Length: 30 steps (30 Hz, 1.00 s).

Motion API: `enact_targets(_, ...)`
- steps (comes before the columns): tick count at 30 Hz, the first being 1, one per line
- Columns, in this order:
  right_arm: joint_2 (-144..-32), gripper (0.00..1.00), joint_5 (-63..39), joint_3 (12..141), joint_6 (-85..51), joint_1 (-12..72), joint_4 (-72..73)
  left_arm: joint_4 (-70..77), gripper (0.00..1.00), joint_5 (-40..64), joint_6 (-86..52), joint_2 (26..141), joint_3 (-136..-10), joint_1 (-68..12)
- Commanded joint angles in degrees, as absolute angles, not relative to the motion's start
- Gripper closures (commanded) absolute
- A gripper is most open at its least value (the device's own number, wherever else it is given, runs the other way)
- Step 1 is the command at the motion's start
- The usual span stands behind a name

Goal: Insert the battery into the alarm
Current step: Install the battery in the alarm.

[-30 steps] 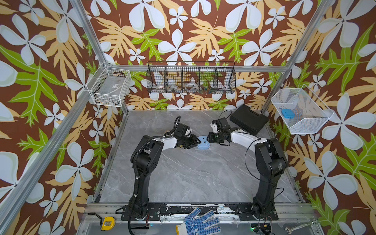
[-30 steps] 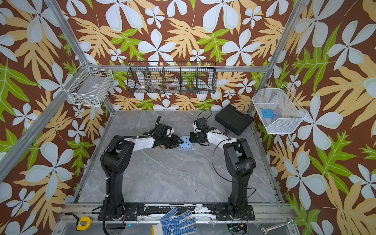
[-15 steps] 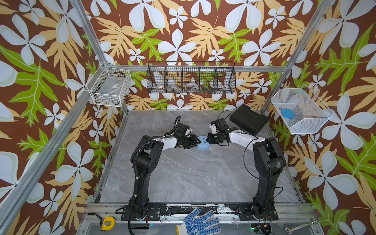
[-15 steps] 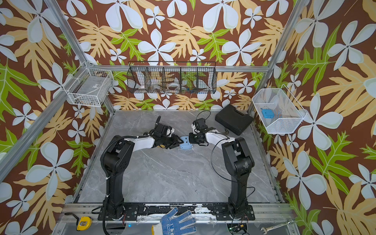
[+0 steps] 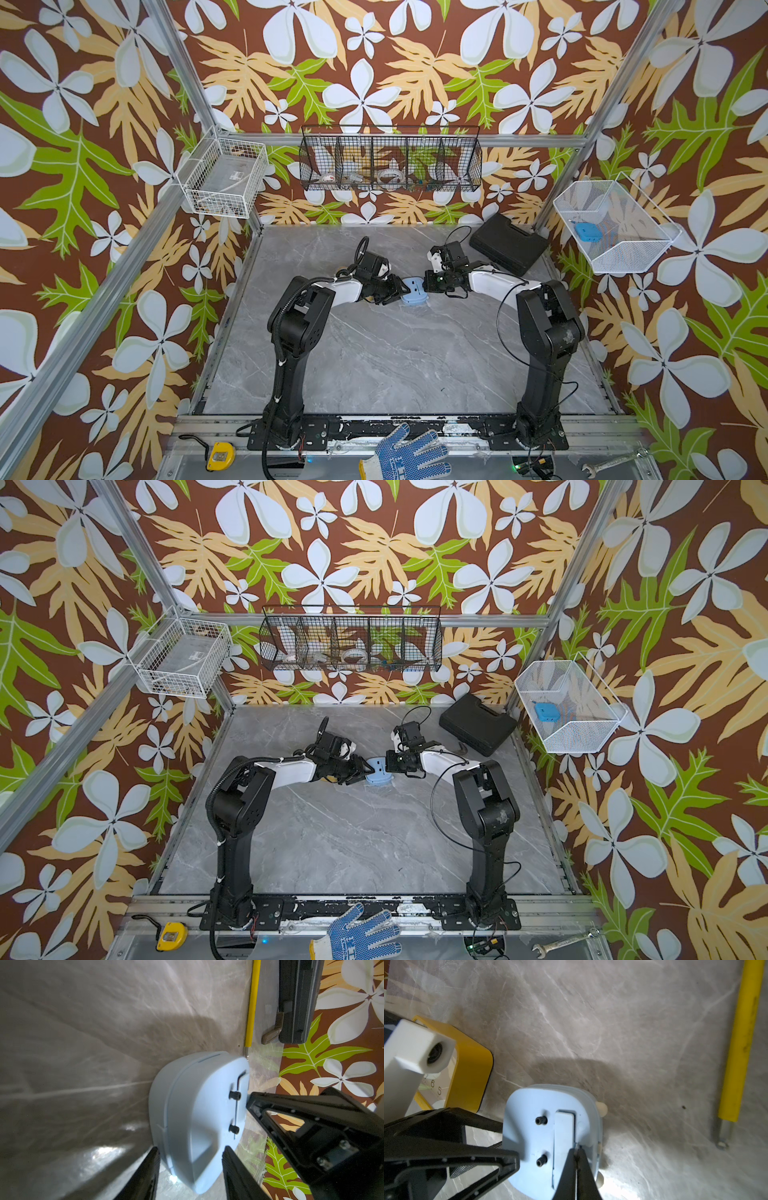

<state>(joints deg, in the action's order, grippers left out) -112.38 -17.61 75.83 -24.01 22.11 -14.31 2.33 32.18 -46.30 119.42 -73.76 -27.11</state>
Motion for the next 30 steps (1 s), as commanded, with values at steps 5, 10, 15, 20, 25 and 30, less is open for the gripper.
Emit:
enact_targets(5,-111.3,0.98,-19.2,75.1,-24.8,22.2,-14.6,3.3,0.49,33.0,-46.0,119.6,-74.1,-27.1)
enact_targets(10,-110.8,0.98,-19.7,74.7,-24.9,22.2,-14.3,3.4,0.49,33.0,-46.1,119.7,-74.1,-27.2)
enact_targets(15,-110.2,0.99,-19.4,74.4,-24.8,22.2,-14.6,3.4,0.49,33.0,-46.1,119.8,-74.0,-27.1)
enact_targets(20,-110.0,1.0,-16.4,74.2,-24.9,22.2,-16.1,3.5,0.5,33.0,-46.2,119.8,-73.9,-27.1)
enact_targets(25,-108.7,1.0,-16.1,72.6,-26.6,22.2,-13.9,3.4,0.5,32.9,-46.3,119.9,-73.8,-27.1)
enact_targets(30,-106.9,1.0,-15.5,70.2,-28.9,22.3,-10.5,3.4,0.5,32.8,-46.3,119.8,-73.7,-27.1)
